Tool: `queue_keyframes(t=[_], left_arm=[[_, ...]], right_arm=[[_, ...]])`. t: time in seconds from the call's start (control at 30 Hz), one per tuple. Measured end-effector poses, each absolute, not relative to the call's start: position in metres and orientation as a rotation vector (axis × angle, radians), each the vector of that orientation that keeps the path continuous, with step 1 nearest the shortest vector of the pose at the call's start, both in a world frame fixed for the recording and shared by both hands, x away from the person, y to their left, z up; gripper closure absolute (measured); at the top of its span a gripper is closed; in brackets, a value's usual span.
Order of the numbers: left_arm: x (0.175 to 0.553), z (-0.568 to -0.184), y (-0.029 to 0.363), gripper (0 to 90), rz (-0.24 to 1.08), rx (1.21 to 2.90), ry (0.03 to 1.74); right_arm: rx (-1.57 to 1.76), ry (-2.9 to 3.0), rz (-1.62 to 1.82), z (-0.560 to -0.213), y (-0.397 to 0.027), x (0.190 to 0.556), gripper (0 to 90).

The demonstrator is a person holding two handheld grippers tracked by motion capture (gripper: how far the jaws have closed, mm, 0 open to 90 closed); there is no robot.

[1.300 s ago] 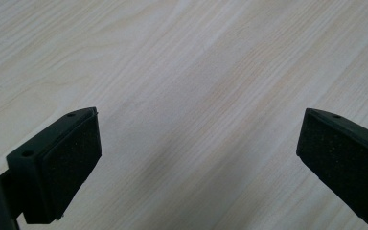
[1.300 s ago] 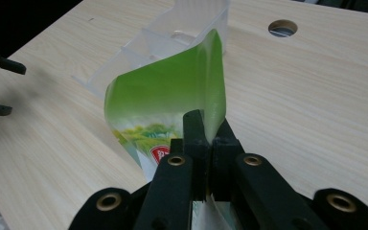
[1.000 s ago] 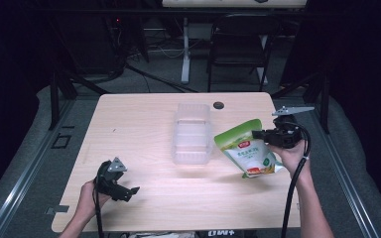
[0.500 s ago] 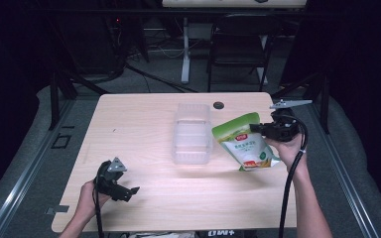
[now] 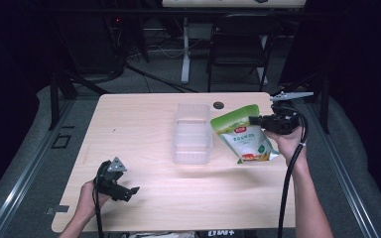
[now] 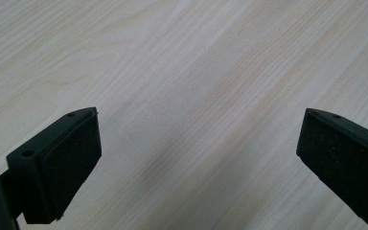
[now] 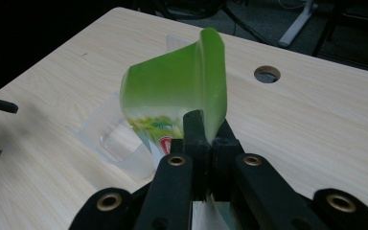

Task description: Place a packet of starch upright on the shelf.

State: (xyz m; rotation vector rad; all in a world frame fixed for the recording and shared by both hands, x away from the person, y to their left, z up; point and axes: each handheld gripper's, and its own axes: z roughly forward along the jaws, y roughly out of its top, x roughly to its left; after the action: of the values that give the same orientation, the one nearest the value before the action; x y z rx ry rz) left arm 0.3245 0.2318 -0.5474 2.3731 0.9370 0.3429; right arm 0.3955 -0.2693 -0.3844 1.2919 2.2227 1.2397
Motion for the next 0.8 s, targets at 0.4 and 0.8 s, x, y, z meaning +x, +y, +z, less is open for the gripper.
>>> queue_keyframes(t=[0.4, 0.8], left_arm=[[0.325, -0.547, 0.232, 1.6, 0.342, 2.373, 0.937], [0.324, -0.547, 0.232, 1.6, 0.345, 2.368, 0.938]], right_arm=[[1.262, 2.205, 1.241, -0.365, -0.264, 0.400, 88.7], [1.214, 2.215, 1.249, -0.349, -0.252, 0.405, 88.7]])
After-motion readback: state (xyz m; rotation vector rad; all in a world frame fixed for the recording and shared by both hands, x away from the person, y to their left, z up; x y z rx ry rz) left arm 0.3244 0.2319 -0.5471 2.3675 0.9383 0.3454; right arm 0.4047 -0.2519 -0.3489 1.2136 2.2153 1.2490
